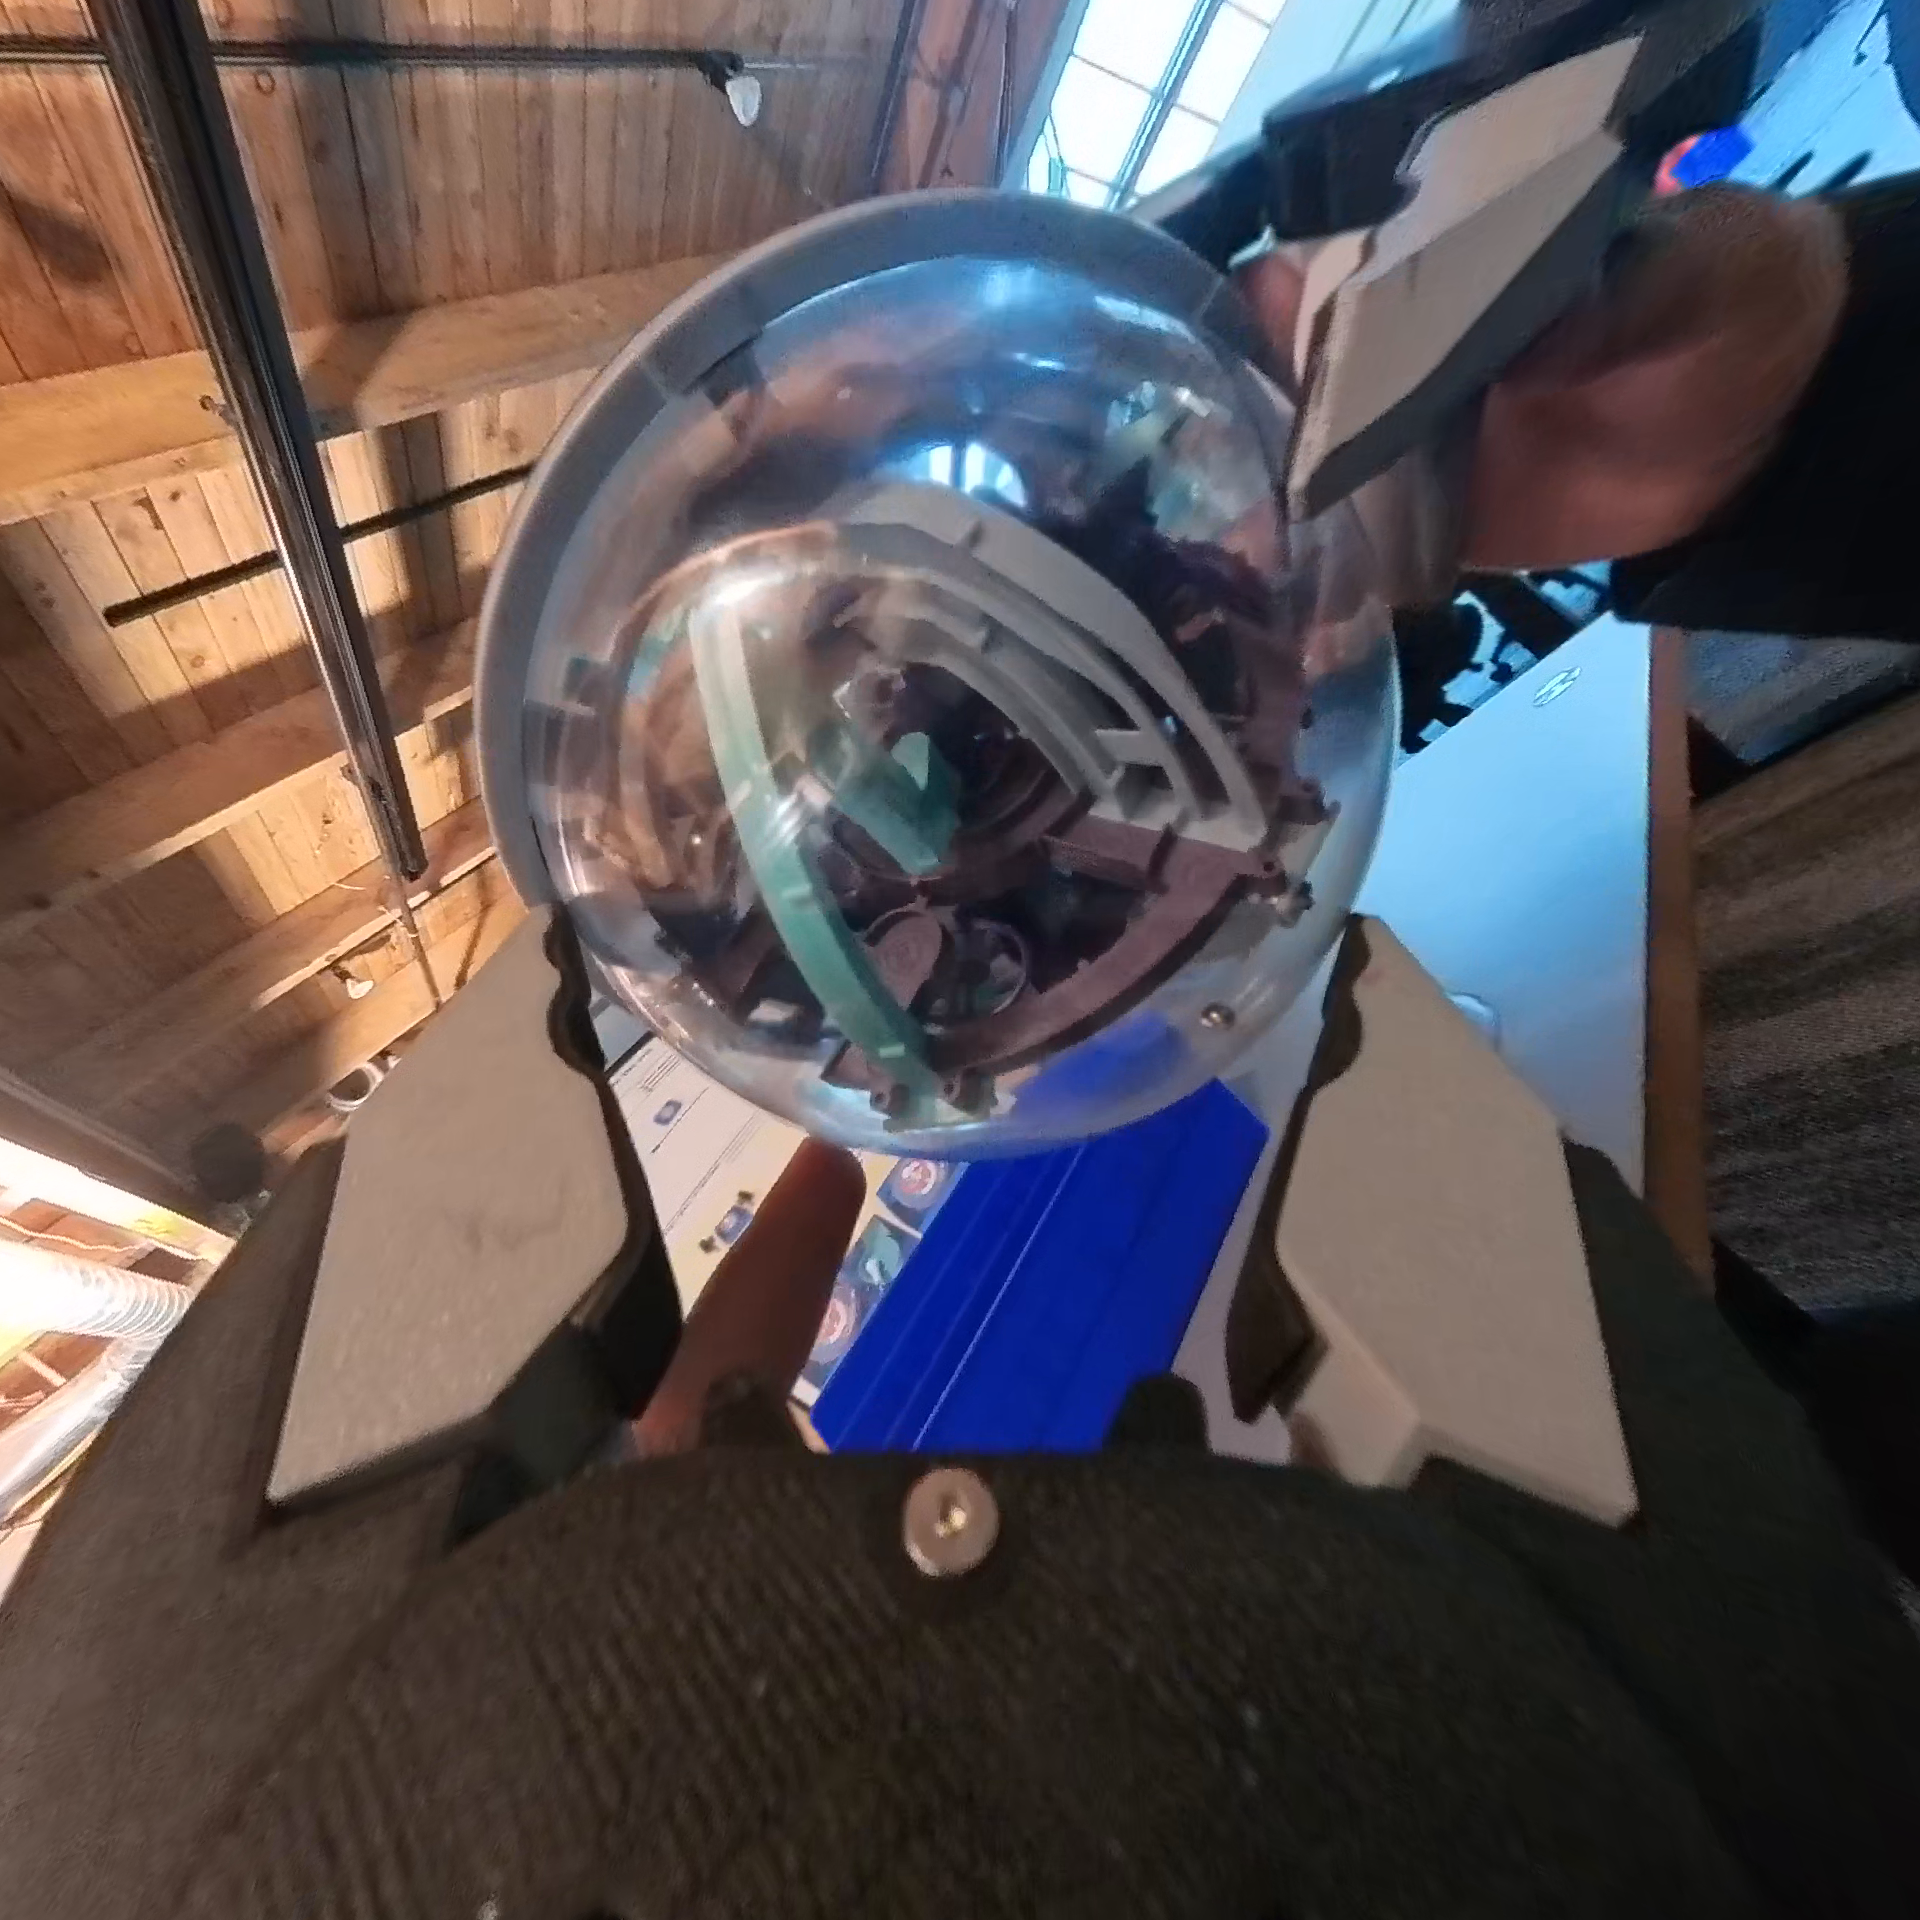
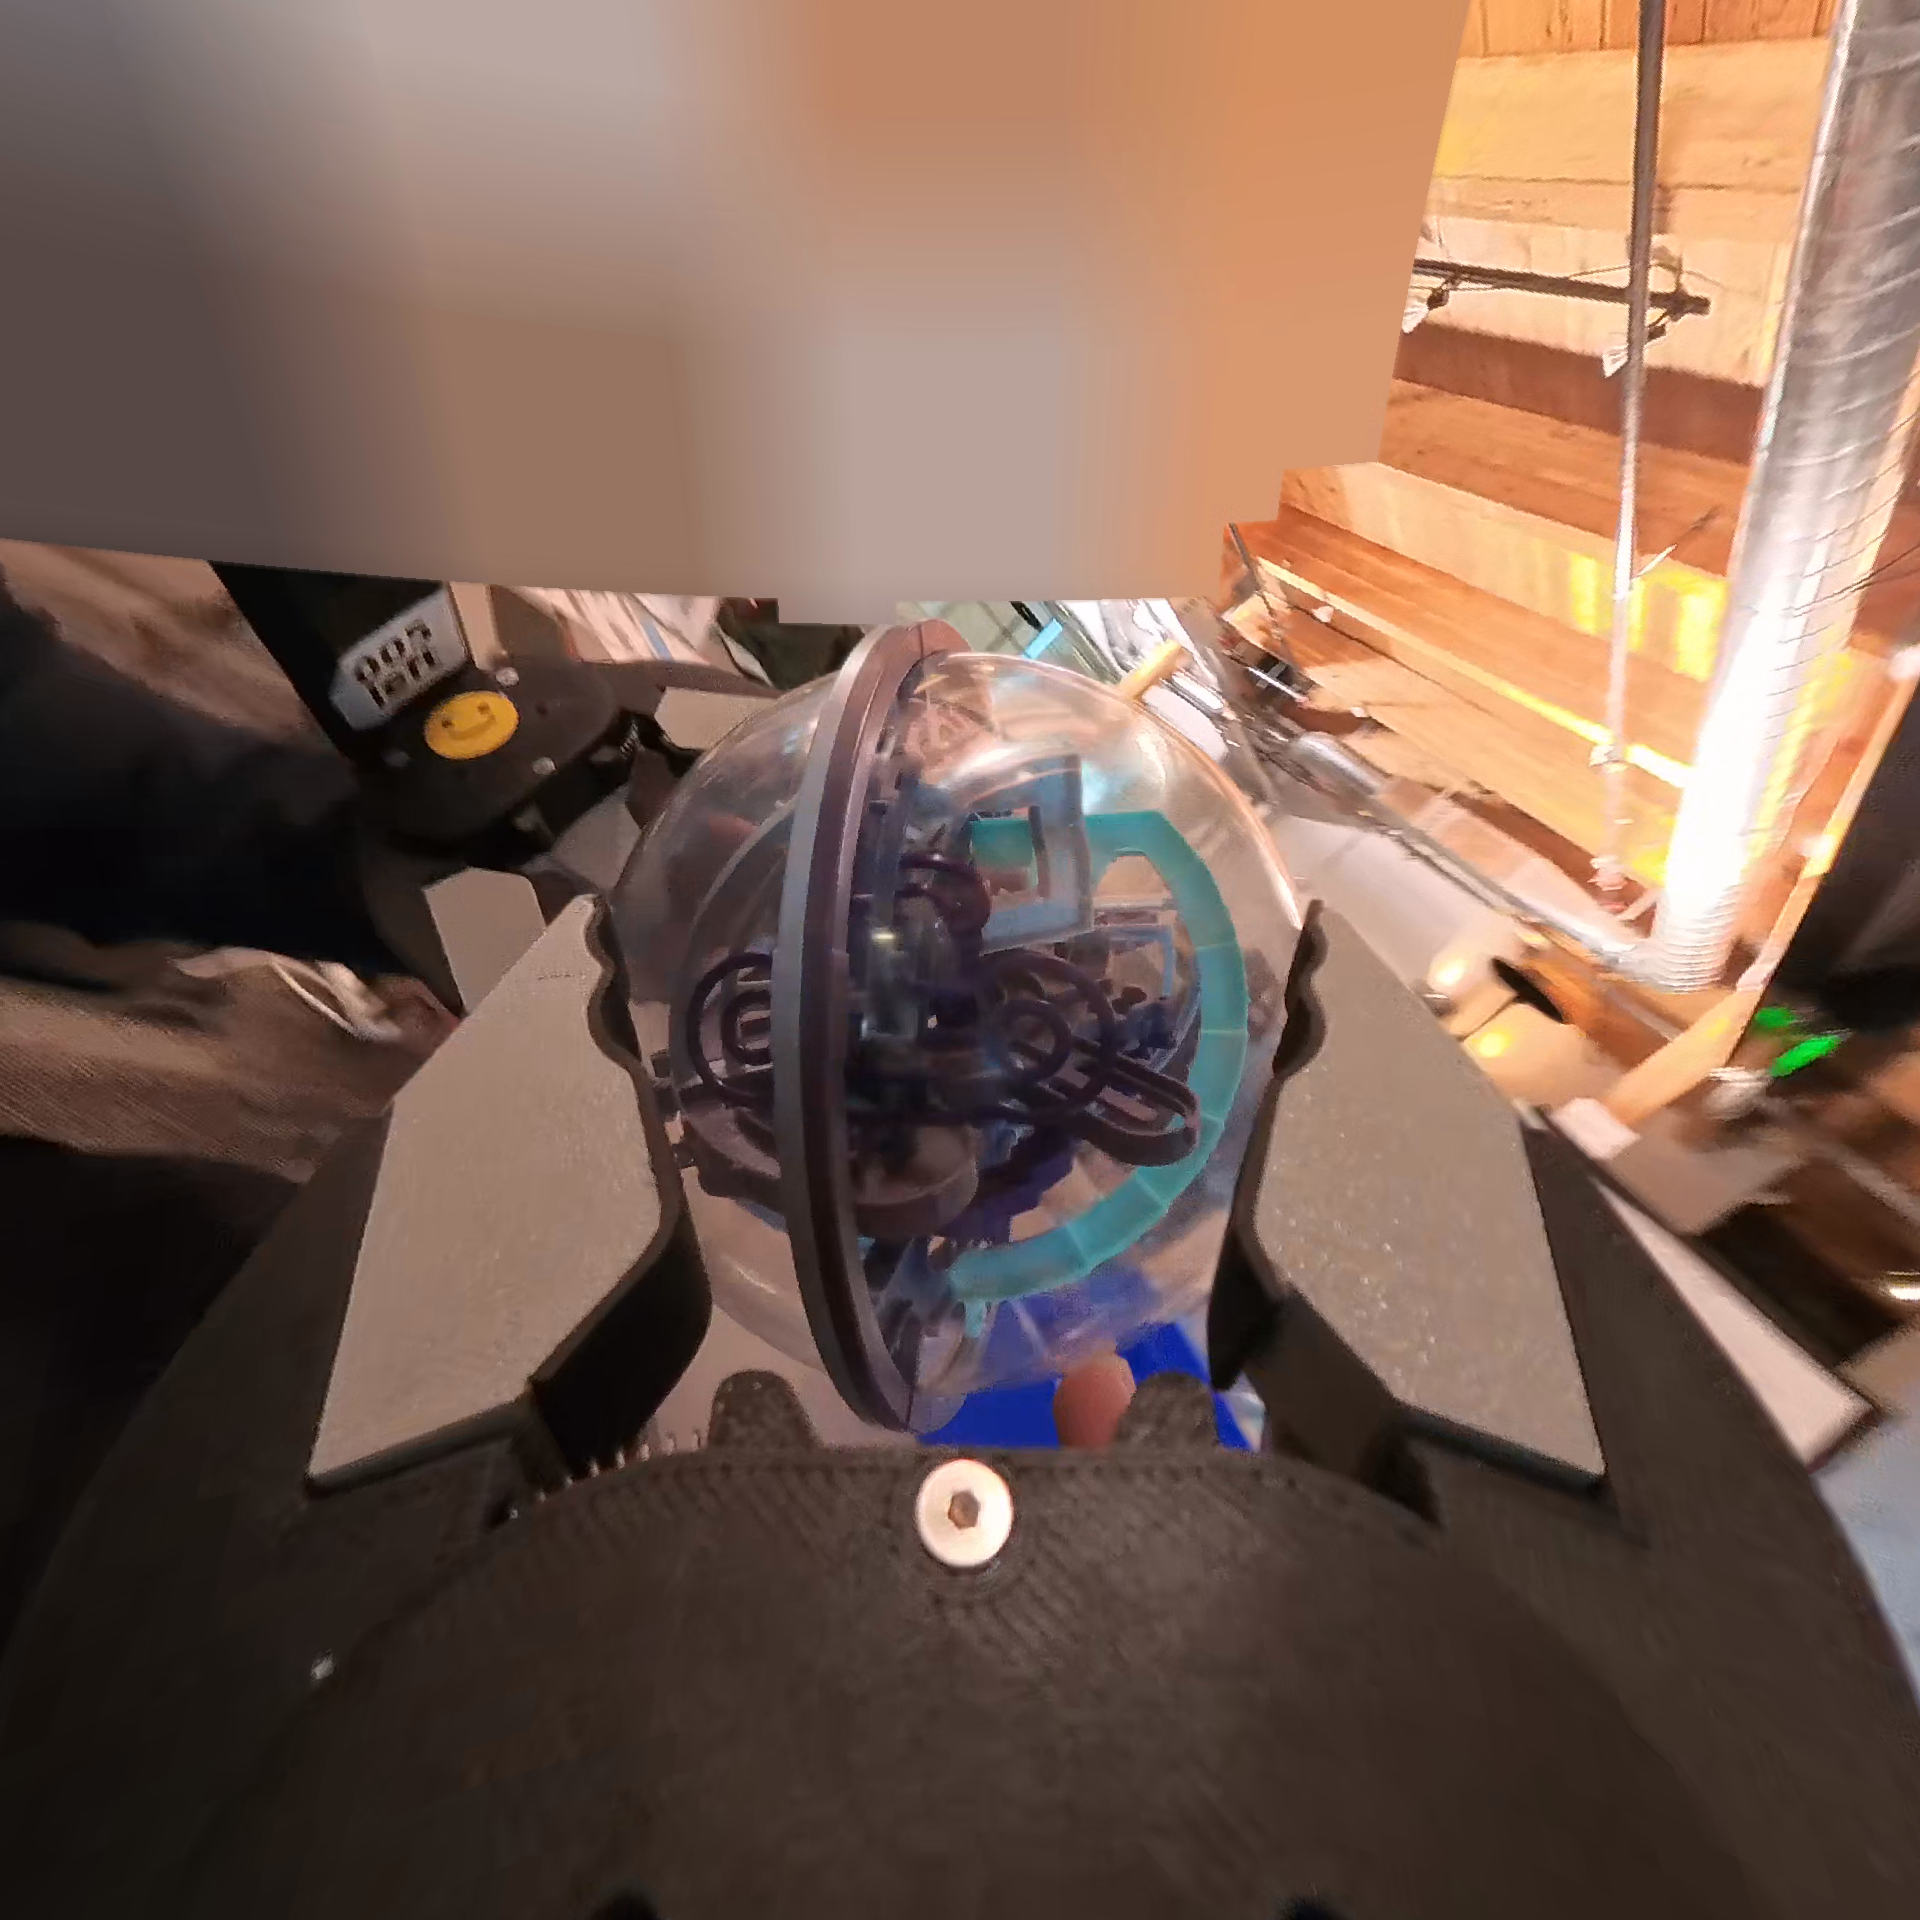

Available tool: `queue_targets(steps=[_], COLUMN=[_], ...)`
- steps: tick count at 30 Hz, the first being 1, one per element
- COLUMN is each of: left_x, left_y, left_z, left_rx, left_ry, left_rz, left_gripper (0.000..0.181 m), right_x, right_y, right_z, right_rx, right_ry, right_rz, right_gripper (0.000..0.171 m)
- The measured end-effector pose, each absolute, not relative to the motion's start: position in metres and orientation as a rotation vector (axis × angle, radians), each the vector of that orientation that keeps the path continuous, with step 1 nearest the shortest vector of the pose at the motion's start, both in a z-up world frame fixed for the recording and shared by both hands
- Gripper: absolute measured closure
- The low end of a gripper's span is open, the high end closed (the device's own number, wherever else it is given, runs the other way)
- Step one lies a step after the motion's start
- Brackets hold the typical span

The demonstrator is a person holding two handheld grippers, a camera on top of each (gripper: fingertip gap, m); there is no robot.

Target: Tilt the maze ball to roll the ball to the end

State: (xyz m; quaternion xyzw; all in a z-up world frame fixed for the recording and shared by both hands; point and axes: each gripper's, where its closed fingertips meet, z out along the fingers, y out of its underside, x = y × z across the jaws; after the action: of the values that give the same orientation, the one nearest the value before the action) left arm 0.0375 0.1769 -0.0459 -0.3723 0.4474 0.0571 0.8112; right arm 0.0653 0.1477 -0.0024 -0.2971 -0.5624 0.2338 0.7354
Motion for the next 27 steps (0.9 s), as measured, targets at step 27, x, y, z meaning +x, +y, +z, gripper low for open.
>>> queue_targets(steps=[27], left_x=[0.031], left_y=[0.179], left_z=[-0.048], left_rx=[-0.671], left_ry=[0.883], left_rz=[0.206], left_gripper=[0.044], right_x=[0.052], right_y=[0.132], right_z=[-0.013], right_rx=[-0.508], right_ry=[-1.297], right_rz=[0.195], right_gripper=[0.048])
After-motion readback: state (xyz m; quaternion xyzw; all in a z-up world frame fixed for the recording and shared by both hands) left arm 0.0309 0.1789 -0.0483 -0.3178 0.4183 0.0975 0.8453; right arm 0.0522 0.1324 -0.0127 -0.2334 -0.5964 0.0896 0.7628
